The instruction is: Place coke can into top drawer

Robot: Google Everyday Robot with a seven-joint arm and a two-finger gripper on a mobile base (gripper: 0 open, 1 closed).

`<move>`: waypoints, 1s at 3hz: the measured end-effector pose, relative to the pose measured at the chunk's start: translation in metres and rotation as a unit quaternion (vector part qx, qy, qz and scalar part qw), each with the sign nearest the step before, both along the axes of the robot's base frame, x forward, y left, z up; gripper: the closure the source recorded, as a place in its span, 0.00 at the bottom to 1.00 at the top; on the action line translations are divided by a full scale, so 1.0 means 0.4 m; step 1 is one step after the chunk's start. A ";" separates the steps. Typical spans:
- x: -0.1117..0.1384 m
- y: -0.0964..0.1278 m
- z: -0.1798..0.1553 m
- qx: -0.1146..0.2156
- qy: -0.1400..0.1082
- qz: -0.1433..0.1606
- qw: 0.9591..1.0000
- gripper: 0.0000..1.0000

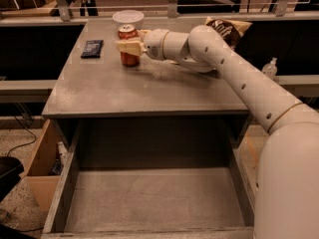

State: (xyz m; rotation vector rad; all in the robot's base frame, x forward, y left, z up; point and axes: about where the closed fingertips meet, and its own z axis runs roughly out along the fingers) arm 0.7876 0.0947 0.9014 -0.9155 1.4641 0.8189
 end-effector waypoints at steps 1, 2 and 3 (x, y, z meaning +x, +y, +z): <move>-0.002 0.008 -0.001 0.000 0.000 0.002 1.000 0.88; -0.003 0.015 -0.002 0.000 0.001 0.004 1.000 1.00; -0.020 0.006 0.043 -0.013 -0.009 0.004 1.000 1.00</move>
Offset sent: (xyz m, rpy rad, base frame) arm -0.0006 0.0028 -0.0003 0.0004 0.0008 0.0039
